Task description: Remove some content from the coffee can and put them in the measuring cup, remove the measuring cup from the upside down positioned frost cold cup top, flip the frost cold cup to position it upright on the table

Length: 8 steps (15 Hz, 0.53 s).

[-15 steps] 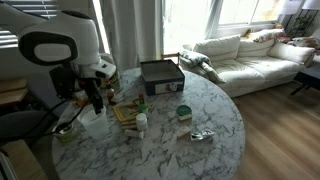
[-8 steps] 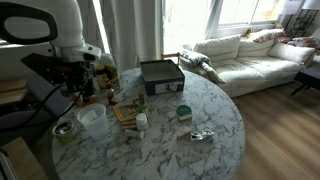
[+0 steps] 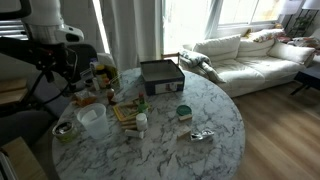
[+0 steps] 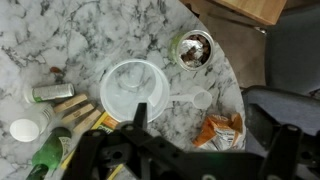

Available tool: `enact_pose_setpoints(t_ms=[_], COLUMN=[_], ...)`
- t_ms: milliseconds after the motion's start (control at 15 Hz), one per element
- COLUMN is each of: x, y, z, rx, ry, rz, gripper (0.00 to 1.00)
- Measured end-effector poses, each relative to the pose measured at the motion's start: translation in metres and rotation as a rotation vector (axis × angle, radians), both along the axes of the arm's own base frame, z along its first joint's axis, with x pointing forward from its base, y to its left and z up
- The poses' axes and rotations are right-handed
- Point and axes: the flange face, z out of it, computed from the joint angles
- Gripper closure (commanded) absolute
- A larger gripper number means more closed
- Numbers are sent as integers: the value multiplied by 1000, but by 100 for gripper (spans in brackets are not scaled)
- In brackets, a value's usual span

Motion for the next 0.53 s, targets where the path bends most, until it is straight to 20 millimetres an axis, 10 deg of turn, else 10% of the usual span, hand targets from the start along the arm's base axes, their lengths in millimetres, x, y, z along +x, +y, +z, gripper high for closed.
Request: enact_pose_setpoints(t_ms=[533], x=[-25], y=[17], z=[50], rx=[13], ry=[-91], rz=[111], gripper=[0])
